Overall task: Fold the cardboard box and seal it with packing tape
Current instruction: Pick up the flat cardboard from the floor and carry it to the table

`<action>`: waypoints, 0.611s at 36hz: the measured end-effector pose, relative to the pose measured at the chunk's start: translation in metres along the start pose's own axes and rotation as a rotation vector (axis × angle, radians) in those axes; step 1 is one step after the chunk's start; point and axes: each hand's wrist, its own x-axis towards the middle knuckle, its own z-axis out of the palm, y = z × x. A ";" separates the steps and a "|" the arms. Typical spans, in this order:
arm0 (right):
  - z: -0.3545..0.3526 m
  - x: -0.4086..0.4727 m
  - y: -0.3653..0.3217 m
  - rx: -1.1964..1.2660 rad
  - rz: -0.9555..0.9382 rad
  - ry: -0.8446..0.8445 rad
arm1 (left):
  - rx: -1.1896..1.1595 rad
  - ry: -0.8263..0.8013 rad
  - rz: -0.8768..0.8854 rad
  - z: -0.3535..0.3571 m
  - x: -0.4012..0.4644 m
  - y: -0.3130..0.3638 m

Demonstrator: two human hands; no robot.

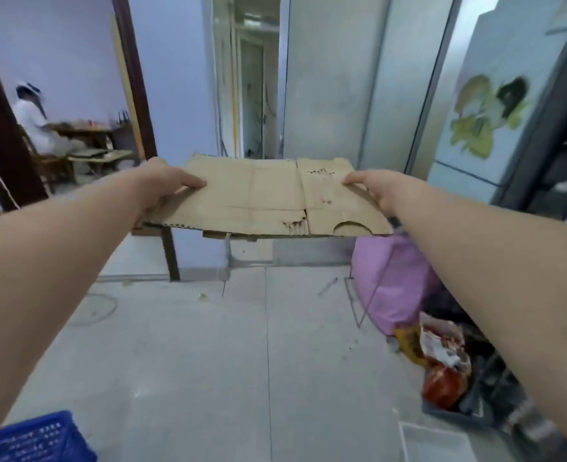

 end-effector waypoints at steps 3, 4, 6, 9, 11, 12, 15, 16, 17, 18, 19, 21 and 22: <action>-0.041 -0.047 -0.069 0.009 -0.077 0.063 | -0.012 -0.011 0.103 -0.037 -0.027 0.080; -0.054 -0.064 -0.088 -0.006 -0.105 0.096 | -0.002 -0.008 0.141 -0.046 -0.038 0.104; -0.079 -0.096 -0.123 -0.020 -0.173 0.174 | 0.029 0.010 0.220 -0.062 -0.059 0.148; -0.110 -0.144 -0.162 -0.032 -0.244 0.260 | 0.068 -0.034 0.263 -0.081 -0.092 0.200; -0.128 -0.174 -0.178 -0.066 -0.257 0.300 | 0.079 -0.055 0.292 -0.090 -0.115 0.224; -0.135 -0.189 -0.183 -0.081 -0.253 0.325 | 0.086 -0.062 0.314 -0.092 -0.125 0.233; -0.150 -0.231 -0.191 -0.114 -0.229 0.386 | 0.129 -0.112 0.373 -0.094 -0.152 0.247; -0.154 -0.244 -0.191 -0.120 -0.221 0.404 | 0.150 -0.134 0.389 -0.094 -0.160 0.250; -0.157 -0.256 -0.190 -0.126 -0.213 0.425 | 0.161 -0.161 0.403 -0.093 -0.167 0.252; -0.160 -0.269 -0.187 -0.141 -0.204 0.452 | 0.161 -0.190 0.414 -0.092 -0.174 0.253; -0.164 -0.280 -0.183 -0.152 -0.193 0.483 | 0.159 -0.217 0.421 -0.090 -0.179 0.255; -0.172 -0.303 -0.173 -0.163 -0.148 0.546 | 0.166 -0.254 0.426 -0.083 -0.188 0.258; -0.175 -0.315 -0.166 -0.174 -0.120 0.580 | 0.173 -0.268 0.430 -0.078 -0.193 0.258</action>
